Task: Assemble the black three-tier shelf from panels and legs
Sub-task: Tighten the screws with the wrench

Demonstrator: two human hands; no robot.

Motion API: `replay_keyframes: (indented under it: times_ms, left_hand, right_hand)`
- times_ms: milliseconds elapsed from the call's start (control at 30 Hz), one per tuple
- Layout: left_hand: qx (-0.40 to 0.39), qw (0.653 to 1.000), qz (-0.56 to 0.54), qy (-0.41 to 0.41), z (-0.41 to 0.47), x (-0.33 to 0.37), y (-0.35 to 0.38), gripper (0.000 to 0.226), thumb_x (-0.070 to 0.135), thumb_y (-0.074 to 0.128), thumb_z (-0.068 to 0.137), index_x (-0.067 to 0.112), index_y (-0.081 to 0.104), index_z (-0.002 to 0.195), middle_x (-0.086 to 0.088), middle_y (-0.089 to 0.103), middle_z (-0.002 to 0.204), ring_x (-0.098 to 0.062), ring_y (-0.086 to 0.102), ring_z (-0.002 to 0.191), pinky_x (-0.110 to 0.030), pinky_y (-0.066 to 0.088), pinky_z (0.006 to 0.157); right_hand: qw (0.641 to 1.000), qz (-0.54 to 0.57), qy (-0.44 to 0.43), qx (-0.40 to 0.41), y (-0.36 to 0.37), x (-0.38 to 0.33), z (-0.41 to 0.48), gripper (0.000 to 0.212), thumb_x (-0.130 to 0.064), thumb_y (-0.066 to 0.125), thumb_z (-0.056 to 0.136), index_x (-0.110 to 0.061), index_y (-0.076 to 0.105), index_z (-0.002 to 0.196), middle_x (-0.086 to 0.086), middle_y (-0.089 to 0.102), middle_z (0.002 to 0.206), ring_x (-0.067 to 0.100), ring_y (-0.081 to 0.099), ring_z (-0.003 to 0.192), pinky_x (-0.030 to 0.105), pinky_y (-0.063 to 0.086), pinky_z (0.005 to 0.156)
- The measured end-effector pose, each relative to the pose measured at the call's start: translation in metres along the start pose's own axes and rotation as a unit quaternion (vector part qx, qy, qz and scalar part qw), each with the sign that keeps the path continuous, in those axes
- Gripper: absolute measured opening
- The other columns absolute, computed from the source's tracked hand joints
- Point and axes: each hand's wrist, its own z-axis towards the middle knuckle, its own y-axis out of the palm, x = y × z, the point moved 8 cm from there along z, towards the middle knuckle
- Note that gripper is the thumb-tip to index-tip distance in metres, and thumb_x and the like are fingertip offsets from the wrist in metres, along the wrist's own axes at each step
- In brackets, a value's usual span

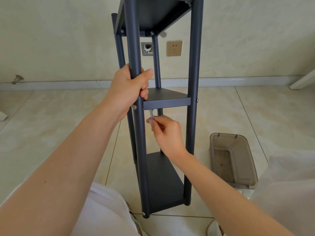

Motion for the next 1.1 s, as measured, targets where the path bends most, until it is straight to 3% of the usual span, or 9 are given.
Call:
replay_keyframes:
  times_ms: [100, 167, 267, 500, 733, 867, 1000, 1100]
  left_hand:
    - [-0.003, 1.000, -0.001, -0.002, 0.000, 0.001, -0.001, 0.019, 0.024, 0.064, 0.098, 0.019, 0.049, 0.088, 0.011, 0.048, 0.058, -0.008, 0.046, 0.051, -0.025, 0.049, 0.057]
    - [-0.002, 1.000, 0.001, -0.003, 0.001, 0.001, -0.001, 0.019, 0.024, 0.064, 0.098, 0.019, 0.049, 0.088, 0.012, 0.048, 0.057, -0.009, 0.046, 0.051, -0.025, 0.049, 0.058]
    - [0.000, 1.000, 0.002, -0.006, 0.001, 0.001, -0.001, 0.019, 0.023, 0.064, 0.099, 0.019, 0.049, 0.088, 0.012, 0.048, 0.057, -0.009, 0.046, 0.051, -0.025, 0.049, 0.058]
    - [0.005, 1.000, 0.004, -0.009, 0.003, 0.001, -0.002, 0.017, 0.023, 0.064, 0.099, 0.018, 0.050, 0.090, 0.011, 0.048, 0.057, -0.008, 0.046, 0.051, -0.025, 0.050, 0.060]
    - [0.003, 1.000, 0.001, -0.013, 0.003, 0.000, -0.004, 0.018, 0.024, 0.064, 0.098, 0.019, 0.050, 0.088, 0.012, 0.048, 0.057, -0.008, 0.047, 0.051, -0.024, 0.050, 0.059]
    - [0.004, 1.000, 0.003, -0.012, 0.003, 0.000, -0.005, 0.018, 0.024, 0.065, 0.098, 0.019, 0.050, 0.089, 0.012, 0.049, 0.057, -0.008, 0.047, 0.051, -0.025, 0.050, 0.060]
    - [0.003, 1.000, 0.001, -0.014, 0.002, 0.000, -0.005, 0.018, 0.024, 0.065, 0.098, 0.019, 0.050, 0.089, 0.012, 0.048, 0.057, -0.008, 0.047, 0.051, -0.024, 0.050, 0.059]
    - [0.002, 1.000, 0.002, -0.013, 0.001, 0.001, -0.005, 0.018, 0.024, 0.064, 0.098, 0.019, 0.050, 0.089, 0.012, 0.049, 0.057, -0.008, 0.047, 0.051, -0.024, 0.050, 0.059]
  right_hand:
    - [0.999, 0.013, 0.032, -0.022, 0.000, 0.003, -0.004, 0.018, -0.010, 0.058, 0.098, -0.007, 0.074, 0.103, -0.010, 0.066, 0.090, -0.010, 0.060, 0.080, 0.001, 0.043, 0.075]
    - [0.999, 0.011, 0.037, -0.029, 0.000, 0.000, -0.004, 0.018, -0.010, 0.058, 0.098, -0.007, 0.075, 0.102, -0.010, 0.067, 0.087, -0.005, 0.061, 0.079, 0.001, 0.043, 0.071]
    - [0.998, 0.013, 0.050, -0.041, -0.001, -0.006, -0.001, 0.018, -0.010, 0.058, 0.098, -0.007, 0.076, 0.099, -0.011, 0.064, 0.072, -0.001, 0.058, 0.064, 0.005, 0.042, 0.060]
    - [0.999, 0.013, 0.041, -0.029, -0.006, -0.020, 0.007, 0.023, -0.011, 0.059, 0.096, -0.003, 0.075, 0.081, 0.011, 0.065, 0.065, 0.005, 0.049, 0.052, 0.008, 0.039, 0.053]
    - [0.999, -0.003, 0.042, -0.025, -0.003, -0.018, 0.008, 0.028, -0.012, 0.058, 0.096, 0.006, 0.071, 0.079, 0.020, 0.062, 0.064, 0.025, 0.052, 0.061, 0.010, 0.039, 0.053]
    - [0.999, 0.014, 0.050, -0.007, -0.005, -0.016, 0.007, 0.025, -0.011, 0.060, 0.096, 0.002, 0.074, 0.079, 0.018, 0.062, 0.061, 0.024, 0.051, 0.060, 0.009, 0.039, 0.053]
    - [0.999, 0.004, 0.041, -0.006, -0.004, -0.020, 0.012, 0.031, -0.013, 0.062, 0.096, 0.002, 0.070, 0.071, 0.017, 0.057, 0.057, 0.027, 0.049, 0.060, 0.018, 0.038, 0.054]
    - [0.999, -0.005, 0.030, -0.018, 0.000, -0.021, 0.016, 0.036, -0.015, 0.060, 0.097, 0.005, 0.066, 0.068, 0.019, 0.058, 0.059, 0.029, 0.054, 0.059, 0.030, 0.047, 0.061]
